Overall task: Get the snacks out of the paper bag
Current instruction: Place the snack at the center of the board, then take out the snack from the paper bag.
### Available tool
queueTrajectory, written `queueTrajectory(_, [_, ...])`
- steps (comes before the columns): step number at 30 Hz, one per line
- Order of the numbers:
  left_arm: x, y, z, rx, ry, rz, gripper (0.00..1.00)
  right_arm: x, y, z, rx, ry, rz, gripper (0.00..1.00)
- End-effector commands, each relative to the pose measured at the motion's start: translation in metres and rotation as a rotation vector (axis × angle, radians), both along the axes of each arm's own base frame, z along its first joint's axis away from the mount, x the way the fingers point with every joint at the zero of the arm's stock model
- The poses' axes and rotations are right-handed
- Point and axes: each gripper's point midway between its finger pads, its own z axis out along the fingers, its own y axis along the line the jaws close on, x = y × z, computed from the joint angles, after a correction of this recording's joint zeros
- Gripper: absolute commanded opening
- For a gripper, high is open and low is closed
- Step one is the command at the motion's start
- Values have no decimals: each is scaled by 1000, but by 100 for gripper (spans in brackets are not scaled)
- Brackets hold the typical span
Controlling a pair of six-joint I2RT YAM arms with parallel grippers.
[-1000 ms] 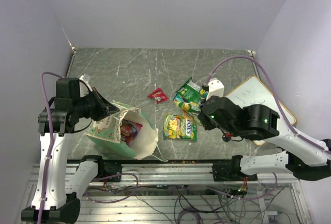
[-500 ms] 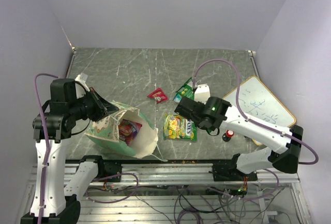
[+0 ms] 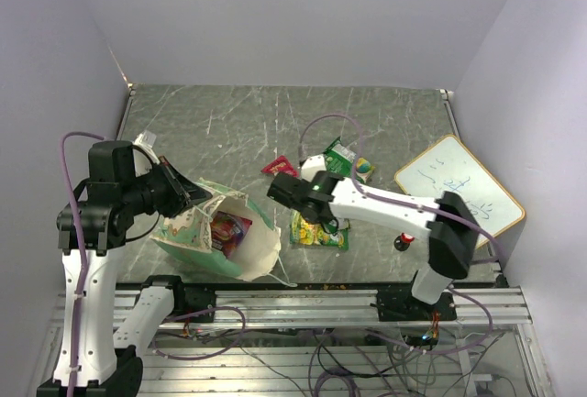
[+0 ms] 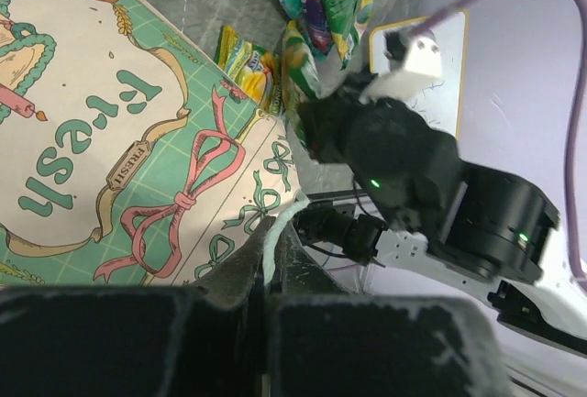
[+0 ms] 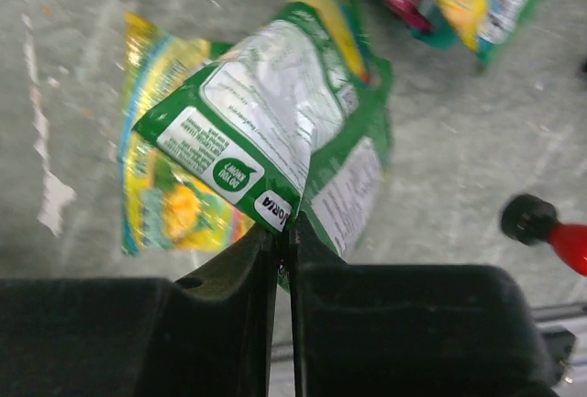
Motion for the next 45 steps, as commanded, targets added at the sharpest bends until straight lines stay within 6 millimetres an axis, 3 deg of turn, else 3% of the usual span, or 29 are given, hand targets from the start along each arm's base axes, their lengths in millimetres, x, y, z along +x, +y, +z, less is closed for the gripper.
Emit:
queueTrajectory(1, [-6,-3,15,-3,-26,-32,7,26,57,-15,139,-28,-39,9])
queueTrajectory(3, [-6,-1,16,21,-34,-44,7,27,79,-27,197,11,-22,17])
queueTrajectory(6, [-3,5,14,71,-51,-39,7,24,104,-39,309,52,32,41])
queueTrajectory(11, [4,6,11,76,-57,-29,7,13,108,-49,508,163,33,62])
queueTrajectory(14, [13,8,12,91,-70,-25,7,14,107,-28,574,139,122,71])
queueTrajectory(17, [22,17,10,153,-70,-13,7,16,105,10,588,74,255,78])
queueTrajectory(19, [30,24,11,208,-79,-6,7,14,104,31,585,38,360,81])
queueTrajectory(21, [38,33,16,268,-107,8,7,11,106,40,573,27,476,82])
queueTrajectory(24, [50,47,31,353,-147,34,7,8,102,38,513,68,538,82])
queueTrajectory(28, [67,59,51,454,-220,31,7,0,123,32,579,151,583,81])
queueTrajectory(32, [87,55,70,493,-348,-33,7,-9,155,25,712,241,595,77])
queueTrajectory(35, [98,37,79,421,-442,-100,7,-15,169,25,771,294,596,75])
queueTrajectory(39, [84,6,62,227,-412,-183,7,-11,150,16,728,273,570,75])
queueTrajectory(45, [29,-10,7,60,-271,-190,7,6,78,4,504,183,558,76])
